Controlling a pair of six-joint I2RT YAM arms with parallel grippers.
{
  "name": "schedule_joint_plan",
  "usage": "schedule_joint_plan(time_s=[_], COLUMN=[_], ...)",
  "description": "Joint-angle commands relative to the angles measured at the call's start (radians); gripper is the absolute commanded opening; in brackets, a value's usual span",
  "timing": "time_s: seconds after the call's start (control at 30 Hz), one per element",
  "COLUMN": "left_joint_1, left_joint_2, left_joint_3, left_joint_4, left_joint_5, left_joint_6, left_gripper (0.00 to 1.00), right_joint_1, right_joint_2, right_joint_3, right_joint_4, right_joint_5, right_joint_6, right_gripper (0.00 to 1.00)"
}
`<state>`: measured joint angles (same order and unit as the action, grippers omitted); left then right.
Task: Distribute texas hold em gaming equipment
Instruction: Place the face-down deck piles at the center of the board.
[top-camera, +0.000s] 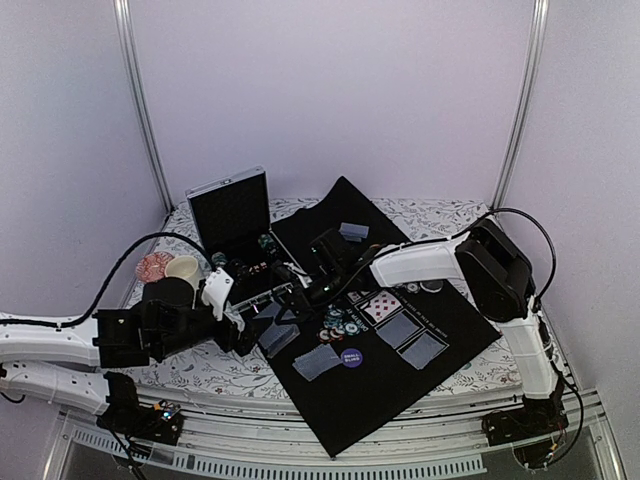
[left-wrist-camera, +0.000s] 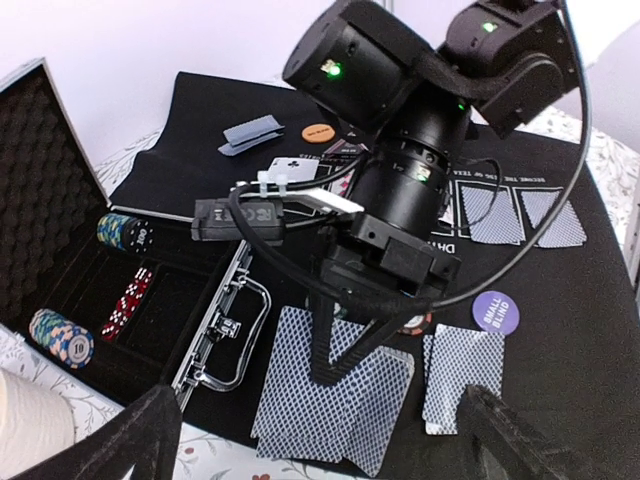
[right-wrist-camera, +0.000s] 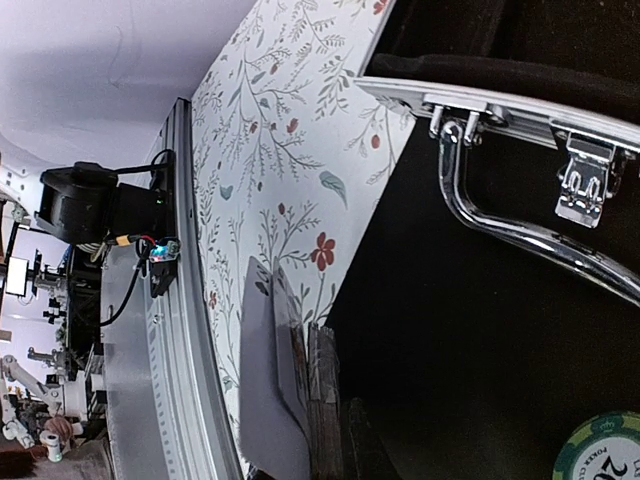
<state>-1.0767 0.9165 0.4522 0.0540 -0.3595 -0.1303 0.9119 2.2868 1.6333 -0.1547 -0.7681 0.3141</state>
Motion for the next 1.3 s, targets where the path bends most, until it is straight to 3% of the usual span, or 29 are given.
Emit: schedule_joint_plan(time_s=[0.0, 0.33, 0.57, 1.03, 1.1, 1.27], left_joint_1=[0.013, 0.014, 0.016, 0.018, 0.019, 0.022], left_joint_2=[0.0, 0.166, 0.281, 0.074, 0.054, 0.035], left_joint_3=[0.026, 0.069, 0.19, 0.18, 0.169, 0.15], left_joint_4=[-0.09, -0.146, -0.243, -0.289, -0.296, -0.299], left_joint_5=[-0.057, 0.002, -0.015, -0.085, -0.097, -0.096], left_joint_6=[-0.09, -0.135, -0.127, -0.224, -0.232, -0.238], left_gripper=[0.96, 0.98, 0.98, 0.98, 0.98, 0.98], right_joint_1=[-0.003, -0.004, -0.006, 0.062, 0.07, 0.078], right_joint_2=[0.051, 0.168, 0.137, 0.258, 0.259, 0.22], right_joint_3=[0.043, 0.117, 0.062, 0.201, 0.192, 0.144], right_joint_4=[0.074, 0.058, 0.159, 0.317, 0.307, 0.208], right_joint_5=[0.017, 0.002, -0.127, -0.129, -0.117, -0.07], right_joint_6=[0.054, 0.067, 0.08, 0.172, 0.182, 0.142], right_gripper=[0.02, 0.04, 0.02, 0.03, 0.06, 0.26])
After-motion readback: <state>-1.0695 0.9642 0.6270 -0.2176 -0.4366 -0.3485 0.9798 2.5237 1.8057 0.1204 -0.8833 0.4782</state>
